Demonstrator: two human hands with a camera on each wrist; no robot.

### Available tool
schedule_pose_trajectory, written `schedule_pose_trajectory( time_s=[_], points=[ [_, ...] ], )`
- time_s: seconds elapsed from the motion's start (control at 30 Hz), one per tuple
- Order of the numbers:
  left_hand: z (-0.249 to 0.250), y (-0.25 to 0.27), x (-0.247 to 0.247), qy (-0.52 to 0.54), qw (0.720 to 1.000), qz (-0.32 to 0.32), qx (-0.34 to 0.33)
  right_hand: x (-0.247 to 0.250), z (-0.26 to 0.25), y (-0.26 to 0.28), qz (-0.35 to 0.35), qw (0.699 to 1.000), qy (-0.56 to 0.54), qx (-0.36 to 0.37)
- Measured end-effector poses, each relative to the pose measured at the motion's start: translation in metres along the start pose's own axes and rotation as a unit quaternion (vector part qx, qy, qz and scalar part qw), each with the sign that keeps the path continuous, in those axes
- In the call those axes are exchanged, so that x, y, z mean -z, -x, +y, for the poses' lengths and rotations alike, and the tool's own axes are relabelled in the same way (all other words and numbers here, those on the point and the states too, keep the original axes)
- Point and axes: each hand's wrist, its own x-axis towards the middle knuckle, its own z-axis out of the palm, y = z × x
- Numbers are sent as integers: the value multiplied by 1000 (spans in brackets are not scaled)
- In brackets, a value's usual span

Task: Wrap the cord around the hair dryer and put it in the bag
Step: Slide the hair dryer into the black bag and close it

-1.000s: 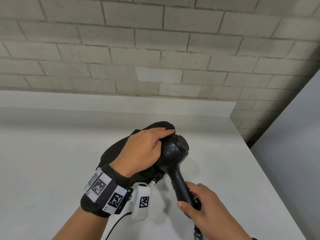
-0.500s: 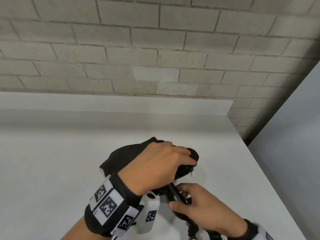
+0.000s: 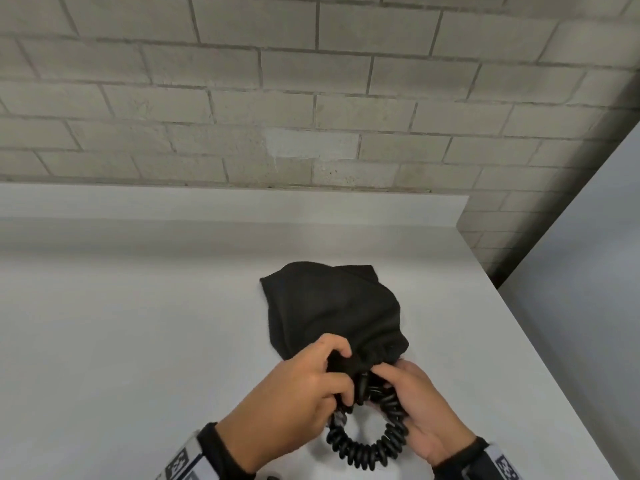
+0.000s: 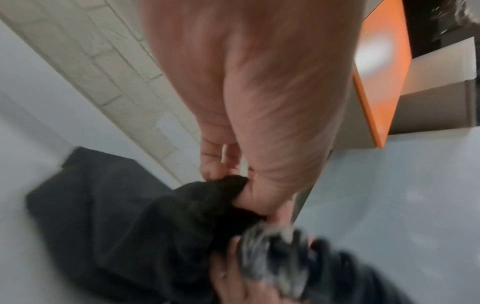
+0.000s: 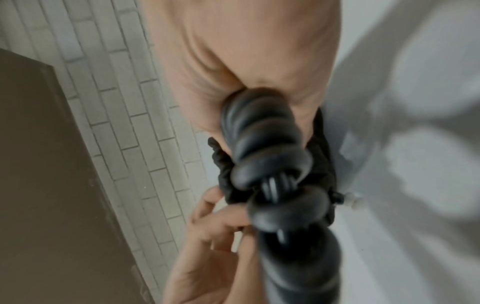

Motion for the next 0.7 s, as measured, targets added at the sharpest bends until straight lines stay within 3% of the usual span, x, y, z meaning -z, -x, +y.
schedule_pose_trajectory(
  time_s=[0.13, 0.23, 0.3, 0.4, 0.7],
  points=[
    [-23, 1, -21, -17, 995, 56, 77, -5, 9, -3, 10, 998, -63, 17],
    [-40, 0, -37, -23, 991, 40, 126, -8, 15, -8, 19, 995, -98, 25],
    [-44, 0, -42, 42, 992, 36, 117, -10, 18, -11, 25, 992, -122, 34],
    [-42, 2, -41, 143, 979, 115, 84, -15, 20, -16, 51, 985, -159, 51],
    [-44, 20, -29, 180, 974, 133, 26, -23, 22, -33, 146, 963, -212, 85]
  ],
)
